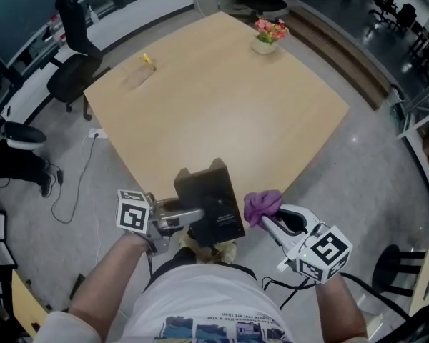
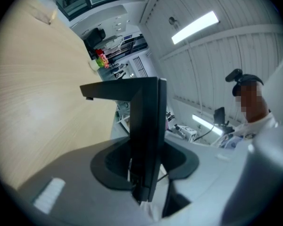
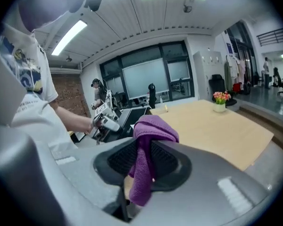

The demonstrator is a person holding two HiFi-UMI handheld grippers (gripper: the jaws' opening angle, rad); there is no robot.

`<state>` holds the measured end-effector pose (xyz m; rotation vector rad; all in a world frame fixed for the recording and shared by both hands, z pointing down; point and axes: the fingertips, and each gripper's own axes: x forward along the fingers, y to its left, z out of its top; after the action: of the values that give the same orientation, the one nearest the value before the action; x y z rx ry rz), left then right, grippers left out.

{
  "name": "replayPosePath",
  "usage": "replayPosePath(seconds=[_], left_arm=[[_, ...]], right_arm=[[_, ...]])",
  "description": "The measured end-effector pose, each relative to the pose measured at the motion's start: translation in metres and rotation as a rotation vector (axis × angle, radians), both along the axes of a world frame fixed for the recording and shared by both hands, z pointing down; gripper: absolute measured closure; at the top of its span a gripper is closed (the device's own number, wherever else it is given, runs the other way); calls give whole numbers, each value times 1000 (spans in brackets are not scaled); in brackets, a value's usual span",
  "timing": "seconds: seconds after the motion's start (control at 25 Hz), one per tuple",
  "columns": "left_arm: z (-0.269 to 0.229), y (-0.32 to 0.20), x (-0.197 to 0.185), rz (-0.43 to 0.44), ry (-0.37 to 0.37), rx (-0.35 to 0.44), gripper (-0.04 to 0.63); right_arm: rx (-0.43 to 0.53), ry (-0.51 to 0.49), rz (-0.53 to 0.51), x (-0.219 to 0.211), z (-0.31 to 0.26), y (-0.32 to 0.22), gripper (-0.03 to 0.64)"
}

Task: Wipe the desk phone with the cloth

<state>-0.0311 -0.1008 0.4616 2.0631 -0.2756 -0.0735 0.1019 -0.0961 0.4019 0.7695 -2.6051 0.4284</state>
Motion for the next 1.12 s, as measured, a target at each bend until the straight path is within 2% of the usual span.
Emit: replayPosePath(seconds=[0.2, 0.44, 0.68, 0.96, 1.12], left_arm=[[3, 8, 6, 51, -2, 18, 414], [0, 19, 16, 85, 2, 8, 414], [-4, 28, 27, 130, 7, 11, 414], [-9, 33, 31, 156, 26, 3, 414], [-7, 32, 34, 172, 26, -4, 414]], right_arm=[[119, -117, -14, -13, -67, -45, 528], [138, -178, -141, -54, -95, -65, 528], [24, -83, -288, -81, -51, -78, 528], [-92, 31, -294, -84, 10, -113, 528], [-72, 13, -301, -82, -1, -119, 528]])
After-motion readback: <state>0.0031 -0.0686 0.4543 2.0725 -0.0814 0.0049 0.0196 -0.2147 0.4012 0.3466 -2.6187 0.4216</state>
